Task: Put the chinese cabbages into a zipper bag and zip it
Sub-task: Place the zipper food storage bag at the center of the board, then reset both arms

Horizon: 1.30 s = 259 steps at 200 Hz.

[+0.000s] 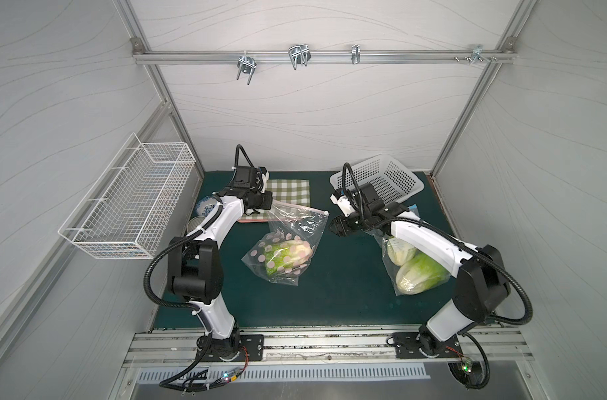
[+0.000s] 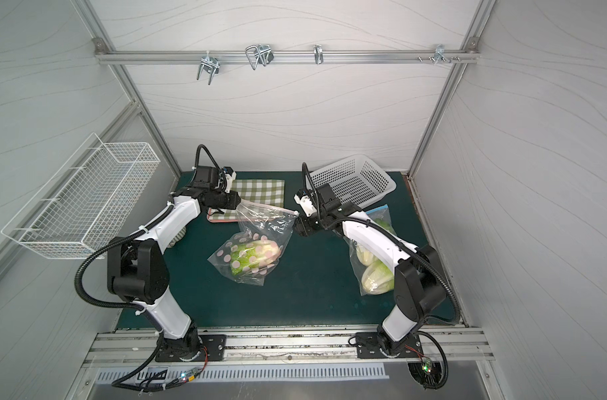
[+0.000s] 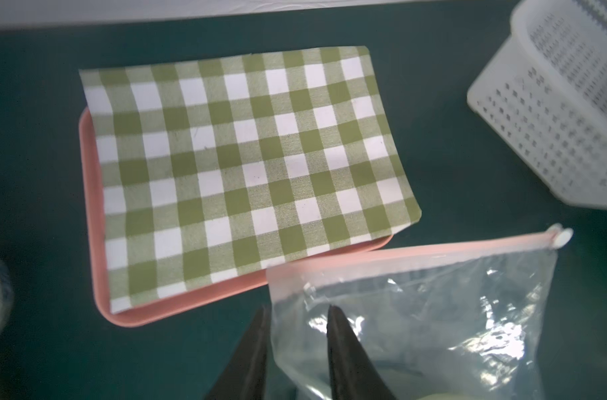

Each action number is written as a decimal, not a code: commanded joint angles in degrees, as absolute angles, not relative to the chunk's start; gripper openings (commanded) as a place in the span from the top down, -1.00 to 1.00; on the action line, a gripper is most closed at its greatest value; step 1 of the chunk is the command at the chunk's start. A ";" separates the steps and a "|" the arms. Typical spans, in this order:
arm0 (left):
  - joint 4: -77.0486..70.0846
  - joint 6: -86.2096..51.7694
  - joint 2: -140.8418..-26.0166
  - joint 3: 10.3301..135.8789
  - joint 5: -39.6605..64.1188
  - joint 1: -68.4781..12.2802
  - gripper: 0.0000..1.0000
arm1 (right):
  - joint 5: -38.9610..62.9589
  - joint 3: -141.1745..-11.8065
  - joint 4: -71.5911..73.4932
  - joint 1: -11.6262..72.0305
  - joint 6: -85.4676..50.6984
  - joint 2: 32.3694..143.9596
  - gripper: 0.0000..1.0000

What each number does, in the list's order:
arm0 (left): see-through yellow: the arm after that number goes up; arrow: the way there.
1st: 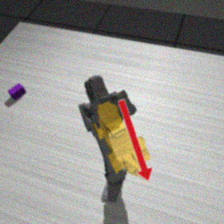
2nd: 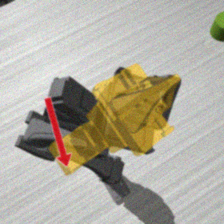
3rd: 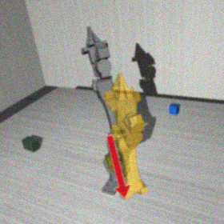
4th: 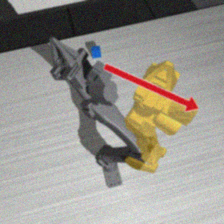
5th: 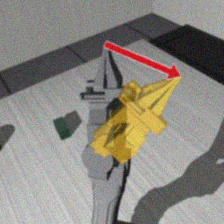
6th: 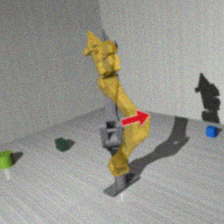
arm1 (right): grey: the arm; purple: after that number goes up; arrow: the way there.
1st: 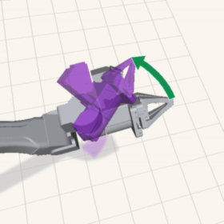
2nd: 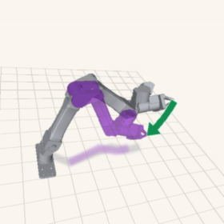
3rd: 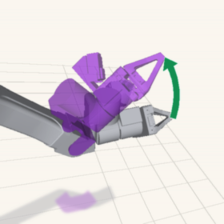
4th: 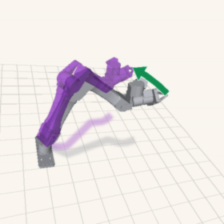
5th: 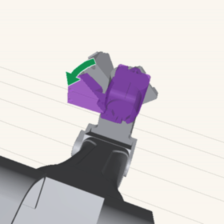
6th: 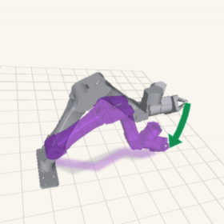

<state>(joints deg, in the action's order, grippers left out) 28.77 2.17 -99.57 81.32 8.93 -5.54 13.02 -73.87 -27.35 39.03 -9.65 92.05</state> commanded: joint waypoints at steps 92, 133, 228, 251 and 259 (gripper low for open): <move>27.62 -5.72 -67.57 64.52 7.25 -5.01 -0.47 | 18.61 -92.78 -32.86 53.21 -18.22 117.76 -0.24; 24.71 -9.68 -56.41 57.66 7.48 -5.79 -0.45 | 11.12 -73.02 -24.66 47.53 -7.12 91.70 -0.37; -20.05 1.87 -56.30 31.60 -54.25 -17.73 -0.99 | -19.67 -35.87 -2.16 15.32 -4.06 54.42 -0.87; -17.24 -4.40 -55.93 28.70 -51.23 -13.83 -0.99 | -22.91 -29.73 4.19 10.35 -8.61 52.91 -0.87; -18.07 -5.54 -55.72 26.56 -47.98 -12.64 -0.97 | -23.03 -27.87 7.90 10.11 -9.56 53.71 -0.97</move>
<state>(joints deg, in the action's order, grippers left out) -10.46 -2.63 -56.36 29.65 -44.45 -15.62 -17.72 -32.03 -1.61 12.10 -6.48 54.41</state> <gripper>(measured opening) 0.993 0.949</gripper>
